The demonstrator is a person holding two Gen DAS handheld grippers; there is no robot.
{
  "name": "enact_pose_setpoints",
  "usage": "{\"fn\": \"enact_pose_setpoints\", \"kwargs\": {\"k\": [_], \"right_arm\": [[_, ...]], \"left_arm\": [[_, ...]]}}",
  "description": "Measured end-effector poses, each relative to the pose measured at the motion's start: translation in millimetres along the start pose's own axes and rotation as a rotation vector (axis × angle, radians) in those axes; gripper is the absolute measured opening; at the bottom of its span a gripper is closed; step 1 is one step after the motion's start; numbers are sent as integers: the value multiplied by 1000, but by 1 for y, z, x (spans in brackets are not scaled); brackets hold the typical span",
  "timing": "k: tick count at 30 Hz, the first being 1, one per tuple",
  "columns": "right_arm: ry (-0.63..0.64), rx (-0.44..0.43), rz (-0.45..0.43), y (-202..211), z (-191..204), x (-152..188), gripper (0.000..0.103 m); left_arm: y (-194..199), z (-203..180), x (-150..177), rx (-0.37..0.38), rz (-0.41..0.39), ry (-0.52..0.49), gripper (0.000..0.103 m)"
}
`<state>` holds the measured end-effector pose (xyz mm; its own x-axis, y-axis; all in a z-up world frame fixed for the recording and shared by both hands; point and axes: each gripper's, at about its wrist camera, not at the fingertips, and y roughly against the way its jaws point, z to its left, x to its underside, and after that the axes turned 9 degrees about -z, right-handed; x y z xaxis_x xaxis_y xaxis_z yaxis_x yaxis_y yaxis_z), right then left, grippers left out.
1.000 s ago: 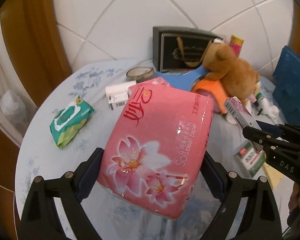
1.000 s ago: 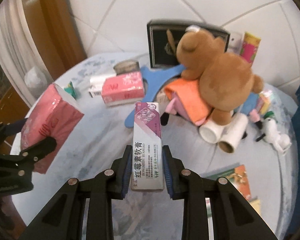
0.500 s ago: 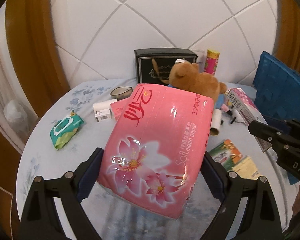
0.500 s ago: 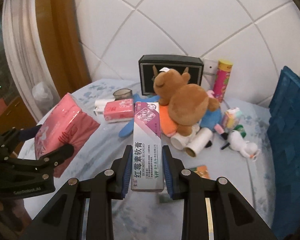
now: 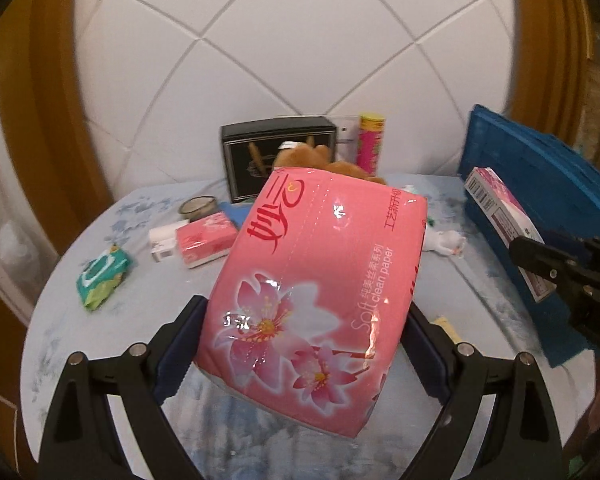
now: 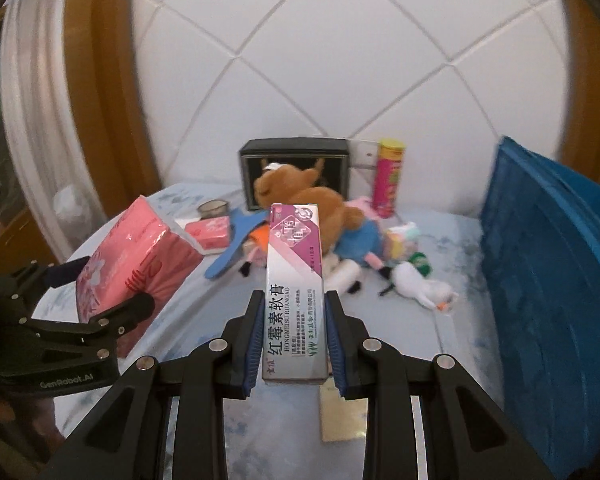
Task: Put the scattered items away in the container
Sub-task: 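Carry the tissue pack and ointment box into the blue crate and release both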
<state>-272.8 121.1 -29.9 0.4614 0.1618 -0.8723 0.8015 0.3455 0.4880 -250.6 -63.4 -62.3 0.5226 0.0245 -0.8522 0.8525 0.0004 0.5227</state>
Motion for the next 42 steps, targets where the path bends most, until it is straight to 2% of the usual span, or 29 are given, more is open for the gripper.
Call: {"fn": "enact_pose_setpoints", "kwargs": {"k": [6,11,14,21,28,32,37,42], "right_arm": [[-39,82,-23,35,-21,4,28],[-62,150,-69,69,-58,0,28],[-74,194,-104,92,-91,0,28],[-74,276,-162,146,-190,-1,28],[-107,360,-181,194,-298,4,28],[-168,397,-183,211,-350,18,28],[-233,419,-186,220,-399,32,28],[-267,428,-184,228,-423,42,28]], "left_arm": [[7,-29,-6,61,-14,-34,93],[17,-75,-20,114,-54,-58,93],[22,-114,-32,148,-89,-65,93],[30,-238,-67,254,-167,-65,93],[41,-347,-94,342,-180,-52,93],[47,-404,-104,364,-192,-109,93],[46,-444,-104,376,-182,-159,93],[36,-470,-103,374,-159,-194,93]]}}
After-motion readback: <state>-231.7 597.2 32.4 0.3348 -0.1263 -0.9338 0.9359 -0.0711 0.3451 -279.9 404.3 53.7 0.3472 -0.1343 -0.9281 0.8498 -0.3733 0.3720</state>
